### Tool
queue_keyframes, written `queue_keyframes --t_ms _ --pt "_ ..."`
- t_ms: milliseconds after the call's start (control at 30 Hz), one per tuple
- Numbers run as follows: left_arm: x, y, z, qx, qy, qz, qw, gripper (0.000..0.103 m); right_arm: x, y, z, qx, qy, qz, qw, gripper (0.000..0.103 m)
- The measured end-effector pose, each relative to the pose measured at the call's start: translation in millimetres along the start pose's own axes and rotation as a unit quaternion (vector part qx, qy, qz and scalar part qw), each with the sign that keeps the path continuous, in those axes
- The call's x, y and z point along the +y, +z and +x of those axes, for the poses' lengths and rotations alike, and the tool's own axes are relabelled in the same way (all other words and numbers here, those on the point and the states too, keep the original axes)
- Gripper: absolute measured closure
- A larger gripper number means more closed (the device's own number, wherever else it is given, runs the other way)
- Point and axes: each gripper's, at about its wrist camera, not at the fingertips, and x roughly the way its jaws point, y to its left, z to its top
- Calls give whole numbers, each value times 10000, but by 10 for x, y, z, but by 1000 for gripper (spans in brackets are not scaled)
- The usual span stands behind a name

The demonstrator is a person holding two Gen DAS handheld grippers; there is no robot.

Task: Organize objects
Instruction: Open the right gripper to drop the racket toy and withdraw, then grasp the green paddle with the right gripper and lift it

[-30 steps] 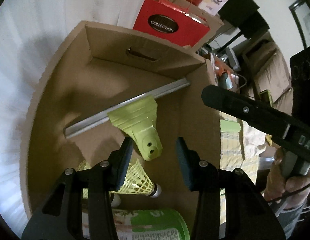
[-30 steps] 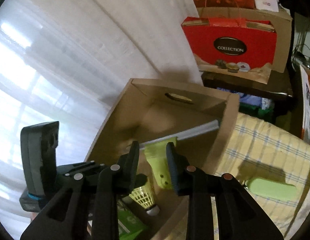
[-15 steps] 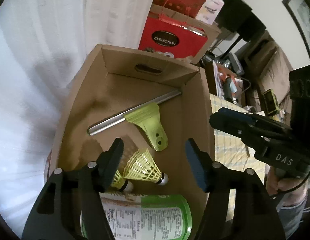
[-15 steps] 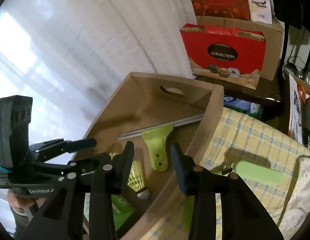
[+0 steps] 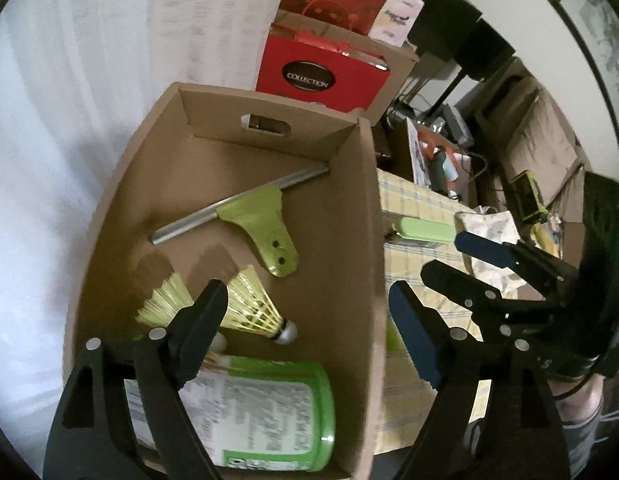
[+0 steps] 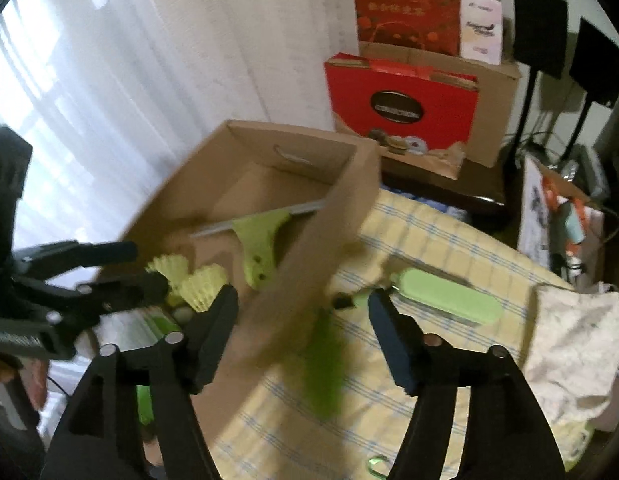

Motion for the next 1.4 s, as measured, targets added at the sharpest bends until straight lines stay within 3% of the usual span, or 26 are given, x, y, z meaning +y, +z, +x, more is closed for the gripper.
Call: queue_keyframes --t_ms 200,667,967,1400 --pt "-255 -129 -14 -98 -71 187 9998 9 -215 -234 -231 -143 -293 110 9994 32" --pt "-771 -456 91 -1 -156 735 9972 8 -579 -832 -479 -193 -684 367 9968 28" --pt "-729 -535 112 -13 -130 591 9982 8 -482 -1035 -125 80 -503 331 9982 28" --pt "-367 -468 50 -117 -23 200 9997 8 -118 -901 555 311 -482 -89 9983 34"
